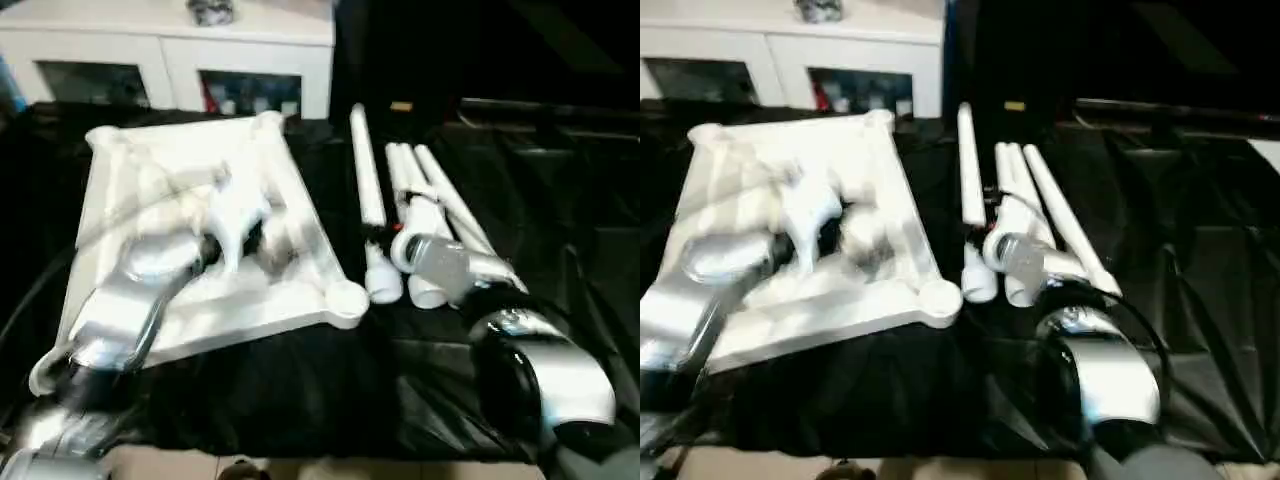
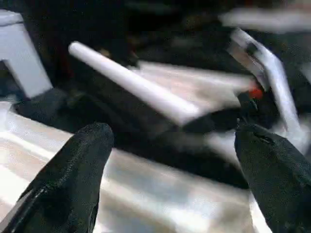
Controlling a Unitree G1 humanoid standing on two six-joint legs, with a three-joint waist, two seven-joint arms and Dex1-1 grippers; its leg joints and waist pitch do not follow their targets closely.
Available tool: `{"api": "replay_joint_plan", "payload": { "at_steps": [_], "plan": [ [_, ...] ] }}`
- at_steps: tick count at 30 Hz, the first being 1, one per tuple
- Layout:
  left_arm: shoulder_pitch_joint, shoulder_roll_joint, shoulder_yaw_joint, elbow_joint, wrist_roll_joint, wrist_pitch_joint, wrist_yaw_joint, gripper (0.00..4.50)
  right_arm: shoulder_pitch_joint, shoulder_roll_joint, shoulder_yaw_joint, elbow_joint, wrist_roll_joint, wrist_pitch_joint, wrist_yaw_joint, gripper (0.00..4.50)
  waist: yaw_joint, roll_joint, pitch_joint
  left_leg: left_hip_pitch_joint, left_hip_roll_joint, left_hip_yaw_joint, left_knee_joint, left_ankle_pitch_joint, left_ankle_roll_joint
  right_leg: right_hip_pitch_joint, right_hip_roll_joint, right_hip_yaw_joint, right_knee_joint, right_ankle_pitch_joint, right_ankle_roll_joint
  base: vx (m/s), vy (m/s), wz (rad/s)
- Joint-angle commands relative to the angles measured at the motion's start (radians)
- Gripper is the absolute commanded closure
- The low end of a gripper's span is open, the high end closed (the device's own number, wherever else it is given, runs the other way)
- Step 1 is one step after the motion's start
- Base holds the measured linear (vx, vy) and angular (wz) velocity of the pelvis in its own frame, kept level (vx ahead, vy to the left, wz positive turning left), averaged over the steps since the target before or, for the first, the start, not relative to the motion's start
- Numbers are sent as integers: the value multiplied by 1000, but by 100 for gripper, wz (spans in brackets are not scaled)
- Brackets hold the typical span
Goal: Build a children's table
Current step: Pick table leg
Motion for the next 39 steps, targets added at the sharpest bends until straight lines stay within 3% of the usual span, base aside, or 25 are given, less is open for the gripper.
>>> {"api": "replay_joint_plan", "payload": {
  "at_steps": [1,2,3,4,5,8,9,10,13,18,19,21,22,24,26,29,33,37,39],
  "plan": [
    [-81,-84,87,48,-97,123,91,0,107,-31,45,-337,114,99,207,268,6,13,-72,32,27,-3,-62,-106,-9,48,-39,18,-55,232,-238,0,0,0],
    [-81,-84,87,48,-97,123,91,0,107,-31,45,-337,114,99,207,268,17,13,-74,36,31,-6,-59,-98,-1,48,-43,18,-55,253,-230,0,0,0],
    [-118,-132,125,68,-156,165,116,0,199,-53,103,-536,171,114,320,268,17,3,-74,28,26,-7,-60,-70,16,54,-40,16,-53,283,-226,0,0,0],
    [-134,-158,146,75,-194,183,126,0,235,-66,118,-616,208,140,356,268,23,9,-76,31,31,-8,-56,-71,31,48,-49,18,-53,292,-231,0,0,0],
    [-134,-158,146,75,-194,183,126,0,235,-66,118,-616,208,140,356,268,22,4,-73,27,27,-7,-59,-67,36,52,-46,17,-57,284,-232,0,0,0],
    [-176,-233,204,82,-286,243,152,0,314,-99,144,-784,290,190,428,269,27,2,-69,28,32,-8,-61,-101,36,48,-52,18,-64,193,-262,0,0,0],
    [-195,-268,219,81,-309,263,175,0,343,-108,145,-858,330,220,449,269,26,12,-67,33,33,-7,-64,-133,26,45,-49,18,-71,140,-259,0,0,0],
    [-195,-268,219,81,-309,263,175,0,343,-108,145,-858,330,220,449,269,27,6,-66,30,34,-9,-67,-143,21,48,-52,19,-73,112,-261,0,0,0],
    [-210,-296,235,64,-336,290,193,0,372,-110,142,-926,351,256,455,269,28,6,-60,32,34,-9,-70,-177,3,41,-54,21,-83,7,-243,0,0,0],
    [-230,-338,274,14,-420,343,244,0,413,-121,161,-1007,376,291,433,269,28,4,-60,27,33,-12,-72,-154,-5,41,-52,21,-82,8,-227,0,0,0],
    [-232,-344,278,10,-420,345,258,18,414,-121,162,-1012,376,292,424,269,27,4,-60,28,33,-11,-71,-158,-7,39,-52,21,-84,3,-225,0,0,0],
    [-237,-359,288,14,-408,351,308,37,414,-118,166,-1018,358,287,397,269,27,4,-59,27,34,-11,-71,-156,-9,39,-52,22,-85,-2,-218,0,0,0],
    [-237,-362,287,16,-396,354,328,37,413,-117,171,-1019,346,283,387,269,28,-8,-59,26,33,-10,-71,-140,-4,41,-52,22,-85,5,-212,0,0,0],
    [-238,-368,287,21,-375,356,362,42,412,-116,179,-1021,324,272,370,269,30,-2,-60,26,33,-10,-70,-129,-5,39,-52,23,-85,11,-201,0,0,0],
    [-239,-379,292,28,-354,368,425,55,409,-113,203,-1027,269,255,315,269,29,-3,-60,24,35,-12,-71,-113,-11,40,-51,22,-82,35,-189,0,0,0],
    [-238,-420,308,53,-322,369,549,80,392,-85,275,-1045,157,216,194,269,28,-1,-61,27,30,-11,-70,-111,-24,39,-50,22,-85,45,-177,0,0,0],
    [-234,-443,321,77,-297,342,613,122,380,-69,302,-1047,118,210,136,269,26,1,-62,26,31,-13,-71,-107,-24,41,-48,22,-84,73,-171,0,0,0],
    [-239,-473,354,96,-298,315,687,149,370,-47,342,-1072,56,191,68,269,24,11,-65,27,32,-16,-72,-92,-34,41,-45,19,-80,137,-166,0,0,0],
    [-240,-476,358,95,-300,312,694,171,371,-46,347,-1076,53,190,67,269,24,8,-66,27,31,-16,-69,-82,-34,43,-44,19,-77,173,-166,0,0,0]
  ]
}}
